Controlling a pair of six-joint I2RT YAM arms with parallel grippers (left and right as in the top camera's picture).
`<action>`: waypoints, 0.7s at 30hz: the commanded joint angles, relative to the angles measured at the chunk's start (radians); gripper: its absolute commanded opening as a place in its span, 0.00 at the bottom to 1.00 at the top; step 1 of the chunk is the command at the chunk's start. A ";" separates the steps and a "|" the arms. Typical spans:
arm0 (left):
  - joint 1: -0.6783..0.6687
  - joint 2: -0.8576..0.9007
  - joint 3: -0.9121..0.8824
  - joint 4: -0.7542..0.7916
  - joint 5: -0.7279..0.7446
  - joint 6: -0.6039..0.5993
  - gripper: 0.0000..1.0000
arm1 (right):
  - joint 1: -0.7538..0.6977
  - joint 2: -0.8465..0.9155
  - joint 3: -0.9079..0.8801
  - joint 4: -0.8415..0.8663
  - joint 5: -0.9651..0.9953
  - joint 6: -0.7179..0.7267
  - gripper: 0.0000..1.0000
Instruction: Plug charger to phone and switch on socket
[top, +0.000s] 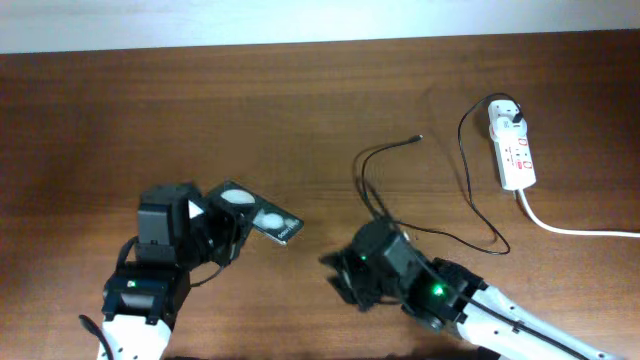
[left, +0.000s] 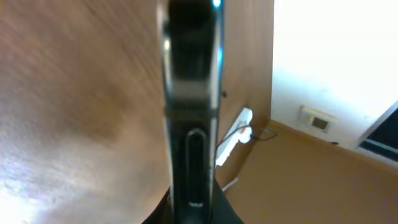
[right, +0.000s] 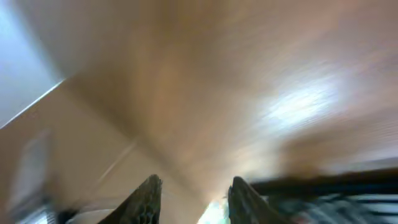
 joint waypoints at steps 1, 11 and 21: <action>0.003 -0.010 0.029 0.009 -0.029 0.064 0.02 | 0.006 0.005 -0.016 -0.148 0.213 -0.076 0.50; 0.003 0.121 0.029 -0.143 0.000 0.404 0.00 | 0.006 0.014 -0.016 -0.387 0.509 -0.505 0.99; 0.003 0.351 0.029 -0.108 0.268 0.850 0.00 | -0.063 0.014 0.279 -0.645 0.499 -0.687 0.99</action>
